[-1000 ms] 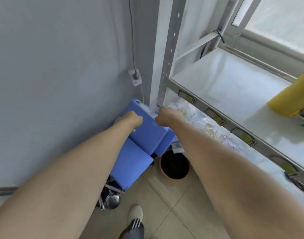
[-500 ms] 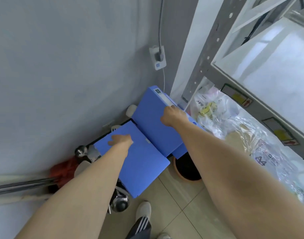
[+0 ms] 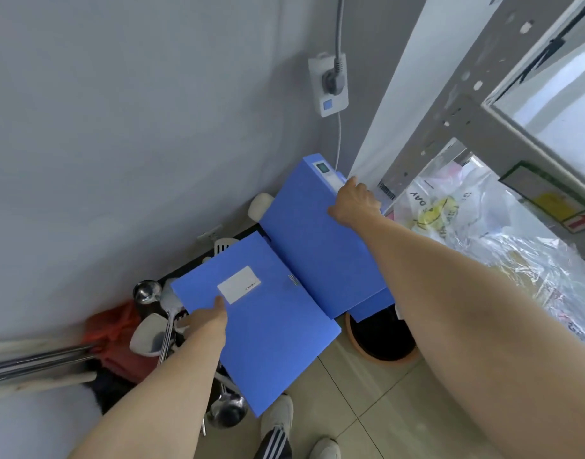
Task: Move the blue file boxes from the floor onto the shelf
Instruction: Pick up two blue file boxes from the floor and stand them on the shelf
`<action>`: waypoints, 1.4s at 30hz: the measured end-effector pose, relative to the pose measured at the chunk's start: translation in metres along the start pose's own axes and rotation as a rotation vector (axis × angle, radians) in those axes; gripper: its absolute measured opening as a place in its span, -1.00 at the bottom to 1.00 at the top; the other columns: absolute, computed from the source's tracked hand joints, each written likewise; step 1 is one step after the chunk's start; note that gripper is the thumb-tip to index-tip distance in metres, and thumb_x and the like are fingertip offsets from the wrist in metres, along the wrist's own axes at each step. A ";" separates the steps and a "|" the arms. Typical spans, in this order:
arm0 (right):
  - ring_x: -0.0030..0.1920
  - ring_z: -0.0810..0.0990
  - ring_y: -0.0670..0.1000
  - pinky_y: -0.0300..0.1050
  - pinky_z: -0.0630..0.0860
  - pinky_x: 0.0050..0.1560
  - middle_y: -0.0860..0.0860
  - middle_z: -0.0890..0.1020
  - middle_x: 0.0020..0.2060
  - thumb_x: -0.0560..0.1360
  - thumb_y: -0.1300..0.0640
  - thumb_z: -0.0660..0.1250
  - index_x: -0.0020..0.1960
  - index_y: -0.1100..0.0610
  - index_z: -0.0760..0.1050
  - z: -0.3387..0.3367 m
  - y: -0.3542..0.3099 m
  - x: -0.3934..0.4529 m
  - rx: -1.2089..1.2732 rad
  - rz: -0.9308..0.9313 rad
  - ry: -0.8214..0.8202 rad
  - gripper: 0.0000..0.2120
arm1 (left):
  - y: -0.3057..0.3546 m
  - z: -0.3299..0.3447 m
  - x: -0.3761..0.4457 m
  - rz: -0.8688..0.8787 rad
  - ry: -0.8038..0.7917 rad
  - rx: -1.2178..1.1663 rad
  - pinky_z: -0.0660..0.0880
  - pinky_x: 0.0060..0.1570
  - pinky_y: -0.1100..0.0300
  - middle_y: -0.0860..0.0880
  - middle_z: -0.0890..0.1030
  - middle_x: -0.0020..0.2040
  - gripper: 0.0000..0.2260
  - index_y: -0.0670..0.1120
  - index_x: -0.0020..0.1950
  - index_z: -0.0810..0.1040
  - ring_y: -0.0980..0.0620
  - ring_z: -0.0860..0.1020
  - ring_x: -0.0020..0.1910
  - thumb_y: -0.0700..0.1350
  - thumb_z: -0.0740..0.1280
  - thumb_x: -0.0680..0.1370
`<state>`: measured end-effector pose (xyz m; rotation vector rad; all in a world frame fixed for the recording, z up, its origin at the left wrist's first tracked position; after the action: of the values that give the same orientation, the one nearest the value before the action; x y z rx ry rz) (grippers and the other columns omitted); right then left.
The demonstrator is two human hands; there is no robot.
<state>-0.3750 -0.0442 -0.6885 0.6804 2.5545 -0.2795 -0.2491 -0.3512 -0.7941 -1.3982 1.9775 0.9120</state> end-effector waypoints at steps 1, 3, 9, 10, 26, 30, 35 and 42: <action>0.36 0.42 0.27 0.25 0.39 0.33 0.16 0.37 0.36 0.55 0.03 0.32 0.52 0.26 0.14 0.002 0.001 0.004 0.000 0.002 -0.016 -0.34 | -0.003 0.003 0.003 -0.007 -0.028 -0.020 0.41 -0.02 0.04 -0.26 0.54 0.15 -0.30 -0.31 0.40 0.31 -0.22 0.57 0.06 0.28 0.13 0.56; 0.33 0.45 0.25 0.25 0.41 0.32 0.14 0.39 0.31 0.55 0.01 0.30 0.46 0.26 0.25 0.007 0.004 0.010 -0.005 -0.012 -0.047 -0.41 | -0.012 0.010 0.010 -0.032 -0.061 -0.123 0.39 -0.19 0.08 -0.15 0.48 -0.23 -0.43 -0.28 0.18 0.41 -0.10 0.46 -0.35 0.23 0.26 0.53; 0.30 0.48 0.22 0.08 0.47 0.13 0.16 0.40 0.31 0.51 0.01 0.40 0.43 0.26 0.23 0.011 0.009 0.003 0.047 -0.039 0.032 -0.36 | -0.018 0.007 -0.001 0.010 -0.062 -0.221 0.49 -0.14 0.05 -0.21 0.59 0.04 -0.41 -0.29 0.29 0.43 -0.17 0.54 -0.15 0.11 0.42 0.46; 0.29 0.48 0.22 0.04 0.45 0.03 0.17 0.40 0.30 0.50 0.02 0.42 0.42 0.26 0.23 0.010 0.009 -0.001 0.071 -0.041 0.042 -0.36 | -0.016 0.005 -0.007 0.035 -0.069 -0.222 0.50 -0.12 0.04 -0.21 0.59 0.05 -0.40 -0.29 0.30 0.43 -0.18 0.55 -0.13 0.10 0.44 0.45; 0.25 0.50 0.24 0.03 0.46 0.02 0.18 0.46 0.25 0.39 0.14 0.52 0.35 0.28 0.25 -0.065 0.016 -0.136 0.432 -0.057 0.157 -0.32 | 0.063 -0.053 -0.187 0.579 0.089 -0.167 0.55 -0.18 0.00 -0.17 0.61 0.08 -0.54 -0.16 0.10 0.53 -0.22 0.61 -0.09 0.13 0.35 0.36; 0.23 0.47 0.19 0.11 0.51 0.15 0.14 0.43 0.23 0.36 0.11 0.51 0.31 0.24 0.32 -0.098 0.021 -0.189 0.538 -0.032 0.276 -0.38 | 0.072 -0.088 -0.245 0.782 0.195 -0.198 0.43 -0.19 0.01 -0.20 0.55 0.10 -0.58 -0.16 0.13 0.45 -0.27 0.56 0.01 0.05 0.34 0.39; -0.01 0.48 0.16 -0.04 0.41 -0.13 0.04 0.37 0.05 0.37 0.14 0.44 0.17 0.18 0.31 -0.133 0.034 -0.258 0.766 -0.019 0.464 -0.54 | 0.068 -0.131 -0.314 0.997 0.184 -0.368 0.50 -0.35 0.07 -0.06 0.55 -0.28 -0.71 -0.19 0.06 0.42 -0.17 0.54 -0.31 -0.10 0.34 0.41; -0.17 0.50 0.09 -0.08 0.40 -0.25 -0.07 0.46 -0.15 0.36 0.07 0.47 0.05 0.03 0.24 -0.164 0.062 -0.356 1.066 0.005 0.733 -0.56 | 0.045 -0.167 -0.409 1.203 0.013 -0.555 0.35 -0.43 0.27 0.09 0.48 -0.36 -0.79 -0.18 -0.03 0.41 0.25 0.49 -0.46 -0.20 0.38 0.41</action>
<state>-0.1367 -0.0878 -0.3746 1.3347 2.9204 -1.7322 -0.1734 -0.2349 -0.3727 -0.2424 2.6562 2.0541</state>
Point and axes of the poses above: each hand's wrist, its own x-axis towards the middle knuckle, its own z-axis out of the palm, y = z × x, the point moved 3 cm from there along x, towards the middle knuckle
